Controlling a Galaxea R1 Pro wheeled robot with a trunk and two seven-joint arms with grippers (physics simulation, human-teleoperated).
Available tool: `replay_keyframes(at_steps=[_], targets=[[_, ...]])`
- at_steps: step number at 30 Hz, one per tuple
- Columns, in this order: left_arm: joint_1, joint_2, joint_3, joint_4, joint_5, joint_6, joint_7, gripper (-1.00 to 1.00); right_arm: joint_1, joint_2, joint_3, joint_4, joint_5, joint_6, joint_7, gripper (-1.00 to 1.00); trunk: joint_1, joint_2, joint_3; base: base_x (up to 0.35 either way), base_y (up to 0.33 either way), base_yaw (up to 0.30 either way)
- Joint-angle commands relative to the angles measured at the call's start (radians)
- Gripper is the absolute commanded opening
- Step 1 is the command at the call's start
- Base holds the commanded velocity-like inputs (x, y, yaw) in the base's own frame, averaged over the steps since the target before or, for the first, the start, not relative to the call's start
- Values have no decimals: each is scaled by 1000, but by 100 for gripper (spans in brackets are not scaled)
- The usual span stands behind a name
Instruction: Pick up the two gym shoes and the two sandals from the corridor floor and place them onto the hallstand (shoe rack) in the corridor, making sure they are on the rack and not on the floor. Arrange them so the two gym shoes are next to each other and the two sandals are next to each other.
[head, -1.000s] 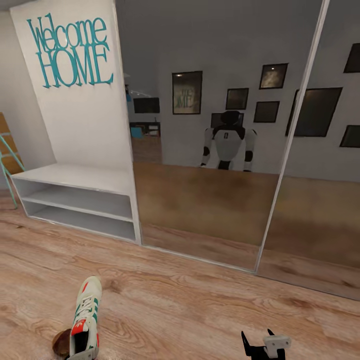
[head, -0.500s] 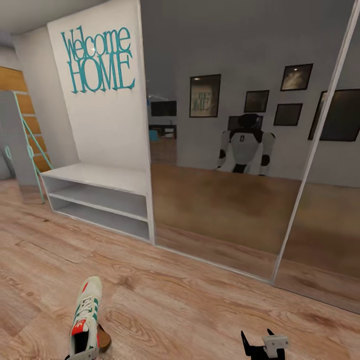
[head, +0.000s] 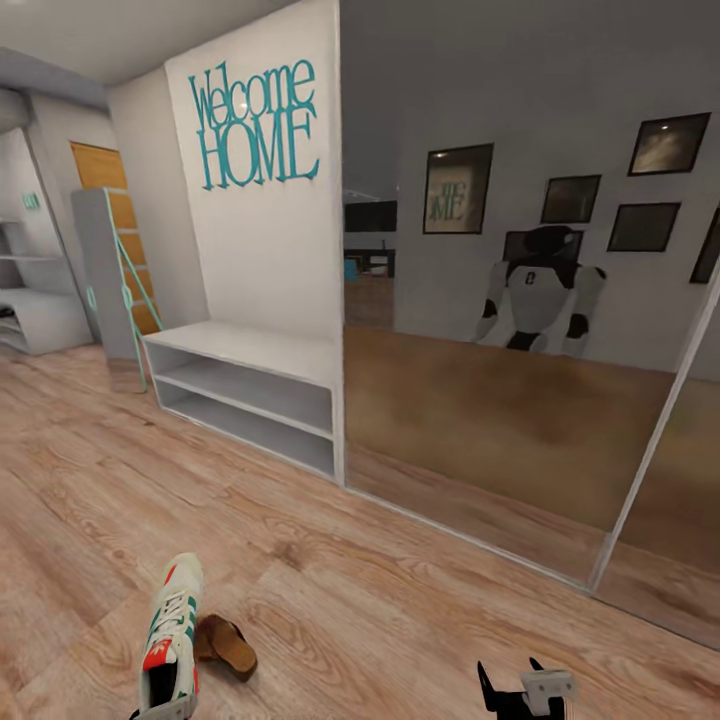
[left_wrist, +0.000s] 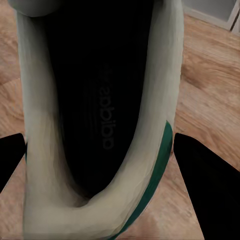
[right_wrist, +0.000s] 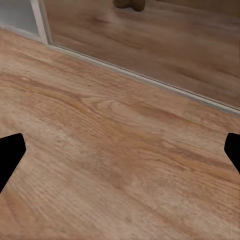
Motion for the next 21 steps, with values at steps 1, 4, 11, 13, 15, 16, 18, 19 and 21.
replay_keyframes(at_steps=[1,4,11,13,15,16,18,19,21], targets=[[-1,0,-1,1,2,-3,1,-100,0,-1,5,0,-10,-3,5,100,0,0,-2,0,0,277],[-1,0,-1,1,2,-3,1,-100,0,-1,5,-1,-10,-3,5,100,0,0,-4,0,0,276],[-1,0,-1,1,2,-3,1,-100,0,-1,5,-1,-10,-3,5,100,0,0,-8,0,0,274],[-1,0,-1,1,2,-3,1,-100,0,-1,5,-1,-10,-3,5,100,0,0,-10,0,0,273],[-1,0,-1,1,2,-3,1,-100,0,-1,5,-1,-10,-3,5,100,0,0,-11,0,0,272],[-1,0,-1,1,2,-3,1,-100,0,-1,5,-1,-10,-3,5,100,0,0,-12,0,0,272],[0,0,-1,1,2,-3,1,-100,0,-1,5,-1,-10,-3,5,100,0,0,-13,0,0,272],[-1,0,-1,1,2,-3,1,-100,0,-1,5,-1,-10,-3,5,100,0,0,-14,0,0,272],[-1,0,-1,1,2,-3,1,-100,0,-1,5,-1,-10,-3,5,100,0,0,-15,0,0,272]])
